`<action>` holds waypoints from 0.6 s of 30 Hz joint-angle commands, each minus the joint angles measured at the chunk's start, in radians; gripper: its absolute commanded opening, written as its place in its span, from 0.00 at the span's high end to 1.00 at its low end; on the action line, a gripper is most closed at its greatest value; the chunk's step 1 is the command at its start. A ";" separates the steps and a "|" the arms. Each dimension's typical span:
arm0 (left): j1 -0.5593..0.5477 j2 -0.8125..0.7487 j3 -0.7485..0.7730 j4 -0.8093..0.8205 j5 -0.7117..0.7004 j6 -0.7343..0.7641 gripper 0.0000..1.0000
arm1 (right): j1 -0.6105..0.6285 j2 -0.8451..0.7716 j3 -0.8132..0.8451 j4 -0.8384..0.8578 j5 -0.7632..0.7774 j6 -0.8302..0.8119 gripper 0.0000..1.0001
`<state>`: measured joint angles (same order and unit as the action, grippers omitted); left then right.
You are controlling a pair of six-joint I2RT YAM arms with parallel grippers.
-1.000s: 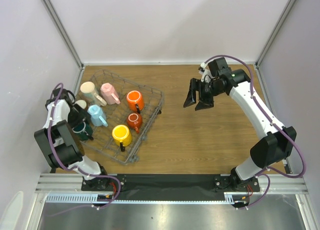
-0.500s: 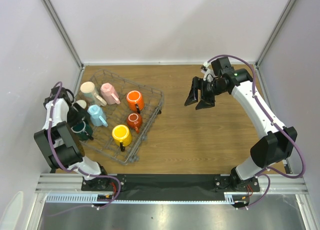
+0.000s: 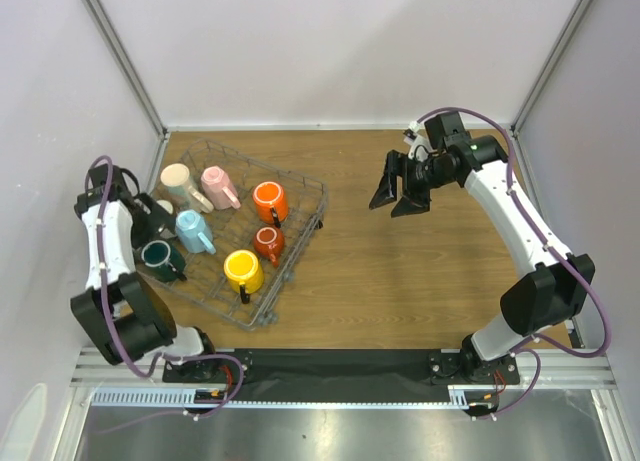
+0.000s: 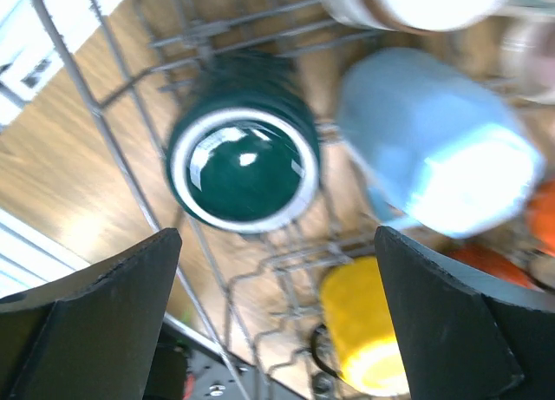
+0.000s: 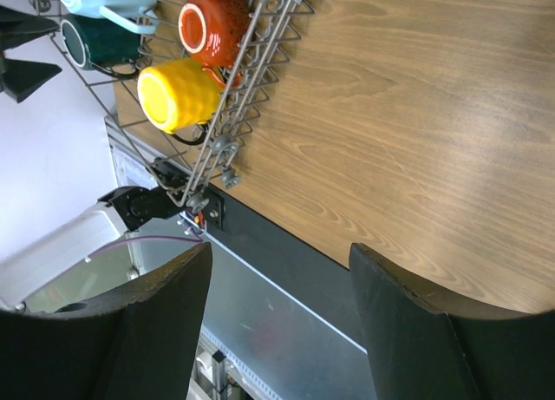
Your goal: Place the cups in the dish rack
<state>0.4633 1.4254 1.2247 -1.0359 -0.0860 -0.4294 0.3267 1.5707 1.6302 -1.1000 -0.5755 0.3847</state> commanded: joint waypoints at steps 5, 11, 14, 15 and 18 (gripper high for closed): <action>-0.112 -0.126 0.108 -0.056 0.106 -0.091 0.00 | -0.014 0.002 0.013 -0.021 0.003 0.022 0.29; -0.293 -0.209 0.122 0.028 0.265 -0.164 0.00 | -0.037 -0.066 -0.073 0.075 0.023 0.060 0.28; -0.434 -0.249 0.096 0.186 0.412 -0.206 0.00 | -0.052 -0.145 -0.200 0.199 0.026 0.100 0.27; -0.516 -0.249 0.096 0.216 0.458 -0.210 0.00 | -0.057 -0.197 -0.242 0.234 0.028 0.114 0.27; -0.674 -0.238 0.096 0.312 0.480 -0.204 0.00 | -0.061 -0.341 -0.421 0.438 0.080 0.169 0.27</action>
<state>-0.0933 1.2003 1.3170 -0.8677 0.2737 -0.6033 0.2703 1.3800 1.3025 -0.8898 -0.5407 0.4843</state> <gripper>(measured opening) 0.996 0.728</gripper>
